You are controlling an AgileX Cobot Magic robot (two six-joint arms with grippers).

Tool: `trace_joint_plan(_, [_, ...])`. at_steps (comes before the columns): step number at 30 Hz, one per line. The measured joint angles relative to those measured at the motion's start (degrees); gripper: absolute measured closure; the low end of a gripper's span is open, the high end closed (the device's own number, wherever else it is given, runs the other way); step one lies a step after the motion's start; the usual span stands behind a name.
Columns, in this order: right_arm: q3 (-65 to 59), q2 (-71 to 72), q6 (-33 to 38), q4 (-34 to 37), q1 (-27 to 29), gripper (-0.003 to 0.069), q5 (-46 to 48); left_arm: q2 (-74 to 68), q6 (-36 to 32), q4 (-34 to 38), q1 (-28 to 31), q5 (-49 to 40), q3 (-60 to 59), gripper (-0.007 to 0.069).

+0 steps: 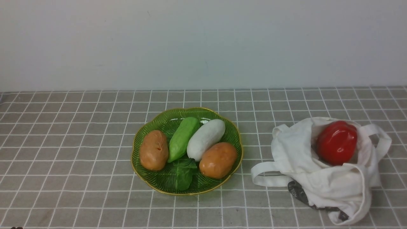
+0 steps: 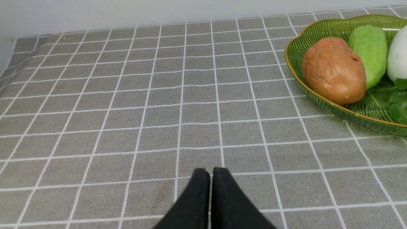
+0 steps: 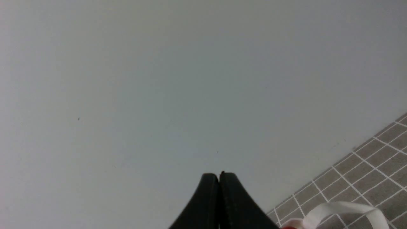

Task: Take vegetables from bag on grey coffee tablecloth place on plate.
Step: 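Reach for the red bell pepper in the white bag with the right gripper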

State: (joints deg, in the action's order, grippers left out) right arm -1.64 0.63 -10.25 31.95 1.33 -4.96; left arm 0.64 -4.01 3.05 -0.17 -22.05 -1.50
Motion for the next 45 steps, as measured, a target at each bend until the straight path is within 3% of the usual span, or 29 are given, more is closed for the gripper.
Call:
trace_joint_plan(3, [1.99,0.00,-0.27,2.51,0.00,0.0673,0.19,0.00,0.00,0.00,0.00,0.00,0.00,0.0629])
trace_joint_plan(8, [16.78,-9.05,4.36,0.57,0.00,0.0673,13.19,0.00,0.00,0.00,0.00,0.00,0.00,0.0629])
trace_joint_plan(13, [36.86,-36.86,18.89,-5.02,0.00,0.0673,38.89,0.00,0.00,0.00,0.00,0.00,0.00,0.0629])
trace_joint_plan(18, [47.04,-54.38,23.70,-7.06,0.00,0.0673,49.50,0.00,0.00,0.00,0.00,0.00,0.00,0.0629])
trace_joint_plan(23, [53.75,-68.36,23.84,-9.23,0.00,0.0673,50.97,0.00,0.00,0.00,0.00,0.00,0.00,0.0629])
trace_joint_plan(29, [58.28,-78.39,19.21,-15.05,0.00,0.0638,48.31,0.00,0.00,0.00,0.00,0.00,0.00,0.0629])
trace_joint_plan(34, [61.37,-86.20,16.25,-19.26,0.00,0.0491,46.61,0.00,0.00,0.00,0.00,0.00,0.00,0.0629])
trace_joint_plan(36, [61.72,-89.02,16.06,-19.02,0.00,0.0361,44.59,0.00,0.00,0.00,0.00,0.00,0.00,0.0629])
trace_joint_plan(37, [61.78,-89.24,16.06,-19.02,0.00,0.0361,44.39,0.00,0.00,0.00,0.00,0.00,0.00,0.0629])
trace_joint_plan(39, [61.78,-90.95,15.84,-18.46,0.00,0.0270,42.93,0.00,0.00,0.00,0.00,0.00,0.00,0.0629])
trace_joint_plan(40, [61.78,-92.44,15.70,-17.71,0.00,0.0182,41.98,0.00,0.00,0.00,0.00,0.00,0.00,0.0629])
trace_joint_plan(42, [61.78,-94.70,15.18,-16.57,0.00,0.0075,41.13,0.00,0.00,0.00,0.00,0.00,0.00,0.0629])
trace_joint_plan(45, [61.78,-97.10,14.87,-15.56,0.00,-0.0003,39.92,0.00,0.00,0.00,0.00,0.00,0.00,0.0629])
